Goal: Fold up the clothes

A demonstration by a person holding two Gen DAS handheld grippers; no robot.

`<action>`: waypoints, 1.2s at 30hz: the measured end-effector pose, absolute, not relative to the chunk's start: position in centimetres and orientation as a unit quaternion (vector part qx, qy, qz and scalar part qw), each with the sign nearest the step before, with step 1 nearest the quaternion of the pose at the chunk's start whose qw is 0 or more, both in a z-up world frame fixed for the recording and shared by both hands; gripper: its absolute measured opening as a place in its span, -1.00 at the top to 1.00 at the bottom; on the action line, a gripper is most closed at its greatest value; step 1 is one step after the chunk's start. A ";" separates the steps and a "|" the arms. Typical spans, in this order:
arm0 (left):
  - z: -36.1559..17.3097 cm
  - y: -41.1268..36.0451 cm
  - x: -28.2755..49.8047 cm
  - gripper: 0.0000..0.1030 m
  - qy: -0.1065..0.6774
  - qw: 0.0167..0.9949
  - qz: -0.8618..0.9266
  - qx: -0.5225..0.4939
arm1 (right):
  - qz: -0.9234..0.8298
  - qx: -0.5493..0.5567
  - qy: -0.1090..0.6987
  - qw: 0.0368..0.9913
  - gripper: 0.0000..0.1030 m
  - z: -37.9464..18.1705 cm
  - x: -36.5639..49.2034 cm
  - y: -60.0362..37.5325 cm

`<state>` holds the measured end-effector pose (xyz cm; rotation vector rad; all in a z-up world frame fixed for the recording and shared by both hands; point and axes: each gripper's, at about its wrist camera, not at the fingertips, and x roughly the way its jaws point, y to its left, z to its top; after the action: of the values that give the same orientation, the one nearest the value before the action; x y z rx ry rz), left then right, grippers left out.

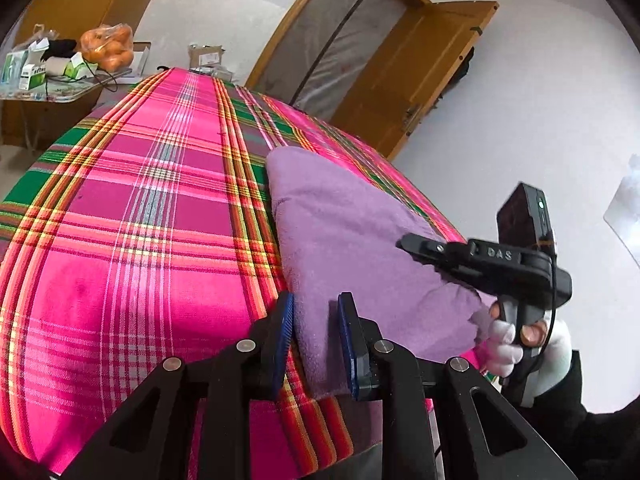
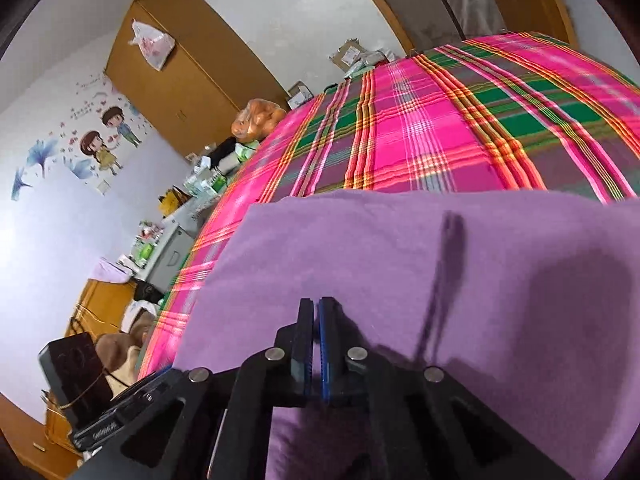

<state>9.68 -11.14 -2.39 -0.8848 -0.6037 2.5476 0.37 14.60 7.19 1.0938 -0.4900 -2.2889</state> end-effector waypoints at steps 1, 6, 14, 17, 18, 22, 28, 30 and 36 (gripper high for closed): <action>-2.4 -11.2 9.7 0.55 -0.215 0.187 0.905 -0.315 | -0.853 0.404 -0.186 0.274 0.94 7.1 0.6 15.0; -2.5 -11.6 9.9 0.56 -0.220 0.187 0.904 -0.317 | -0.851 0.406 -0.169 0.286 0.82 7.4 2.0 14.9; -1.8 -12.7 10.8 0.55 -0.225 0.168 0.909 -0.307 | -0.847 0.355 -0.158 0.362 0.77 8.7 4.8 15.5; -1.9 -12.3 10.5 0.55 -0.222 0.170 0.908 -0.311 | -0.858 0.363 -0.129 0.341 0.87 7.0 5.2 15.5; -2.0 -12.0 10.3 0.55 -0.219 0.170 0.908 -0.314 | -0.861 0.366 -0.119 0.333 1.00 6.4 5.3 15.5; -2.0 -11.4 9.6 0.55 -0.210 0.172 0.905 -0.328 | -0.860 0.357 -0.131 0.339 0.98 6.9 5.6 16.5; -1.3 -11.9 6.2 0.24 -0.231 0.154 0.899 -0.337 | -0.868 0.328 -0.150 0.342 0.38 8.8 5.2 16.9; -1.6 -12.1 5.0 0.23 -0.251 0.156 0.889 -0.349 | -0.865 0.328 -0.153 0.346 0.38 9.3 4.9 16.9; -1.9 -11.6 5.2 0.23 -0.261 0.165 0.885 -0.349 | -0.871 0.323 -0.117 0.352 0.32 11.9 3.1 15.6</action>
<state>5.25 -11.56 -1.90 -0.9957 -0.7440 2.5199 3.15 15.63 11.85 0.8348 -0.3034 -2.2537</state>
